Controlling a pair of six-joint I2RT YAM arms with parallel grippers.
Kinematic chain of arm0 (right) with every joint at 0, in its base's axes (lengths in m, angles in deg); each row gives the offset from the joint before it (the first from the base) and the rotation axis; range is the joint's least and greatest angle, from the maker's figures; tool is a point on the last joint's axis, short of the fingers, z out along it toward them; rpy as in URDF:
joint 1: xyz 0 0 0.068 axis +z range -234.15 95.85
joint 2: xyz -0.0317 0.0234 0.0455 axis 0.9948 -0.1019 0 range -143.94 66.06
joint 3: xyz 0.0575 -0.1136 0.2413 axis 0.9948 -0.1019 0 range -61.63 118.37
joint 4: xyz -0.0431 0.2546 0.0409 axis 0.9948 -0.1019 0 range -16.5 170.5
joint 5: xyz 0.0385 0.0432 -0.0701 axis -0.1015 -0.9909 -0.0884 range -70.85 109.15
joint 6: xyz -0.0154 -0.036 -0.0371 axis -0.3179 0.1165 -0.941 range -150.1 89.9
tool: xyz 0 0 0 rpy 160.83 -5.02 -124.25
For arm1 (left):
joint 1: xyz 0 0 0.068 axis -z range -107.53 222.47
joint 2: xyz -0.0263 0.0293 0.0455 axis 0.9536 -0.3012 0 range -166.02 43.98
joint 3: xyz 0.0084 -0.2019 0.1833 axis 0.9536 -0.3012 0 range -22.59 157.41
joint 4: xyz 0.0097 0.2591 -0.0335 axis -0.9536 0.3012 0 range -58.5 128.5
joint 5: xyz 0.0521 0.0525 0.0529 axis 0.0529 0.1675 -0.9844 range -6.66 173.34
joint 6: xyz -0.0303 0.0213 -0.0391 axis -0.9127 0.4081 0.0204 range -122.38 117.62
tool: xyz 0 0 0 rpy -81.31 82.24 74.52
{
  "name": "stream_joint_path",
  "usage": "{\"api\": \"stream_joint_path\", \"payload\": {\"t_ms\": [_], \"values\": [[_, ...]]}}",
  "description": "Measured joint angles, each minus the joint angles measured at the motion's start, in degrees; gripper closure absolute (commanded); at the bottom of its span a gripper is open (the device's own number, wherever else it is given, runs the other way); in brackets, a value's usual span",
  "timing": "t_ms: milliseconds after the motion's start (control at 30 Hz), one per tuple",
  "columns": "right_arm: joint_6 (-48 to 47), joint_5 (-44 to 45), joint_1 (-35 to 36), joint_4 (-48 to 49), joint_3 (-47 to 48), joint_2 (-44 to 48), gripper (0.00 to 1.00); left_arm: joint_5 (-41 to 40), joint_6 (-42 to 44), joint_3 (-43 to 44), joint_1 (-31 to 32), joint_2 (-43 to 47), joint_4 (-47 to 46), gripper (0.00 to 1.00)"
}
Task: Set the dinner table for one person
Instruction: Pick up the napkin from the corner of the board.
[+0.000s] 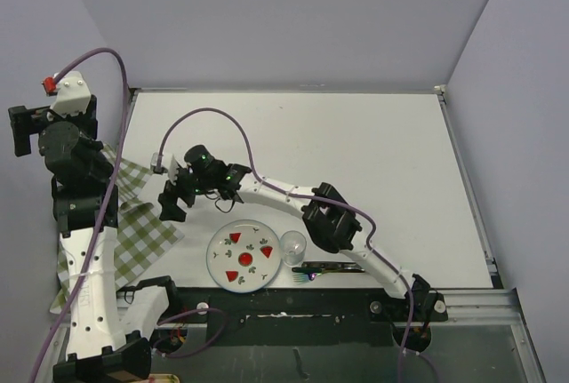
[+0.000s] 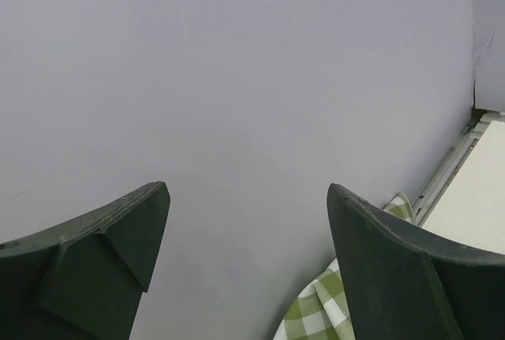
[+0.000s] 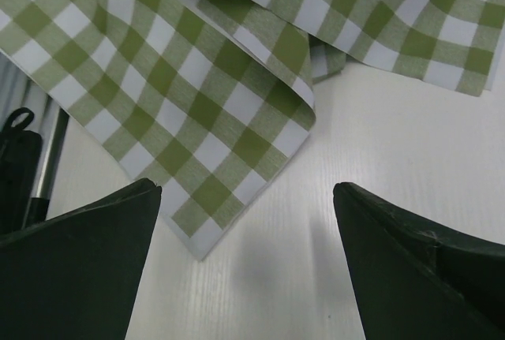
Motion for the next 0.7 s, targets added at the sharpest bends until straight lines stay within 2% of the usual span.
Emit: {"api": "stream_joint_path", "payload": {"t_ms": [267, 700], "values": [[4.8, -8.0, 0.1, 5.0, 3.1, -1.9, 0.11, 0.4, -1.2, -1.6, 0.0, 0.2, 0.4, 0.20], [5.9, -10.5, 0.2, 5.6, 7.4, -10.5, 0.12, 2.4, -2.4, -1.7, 0.0, 0.5, 0.4, 0.21]]}}
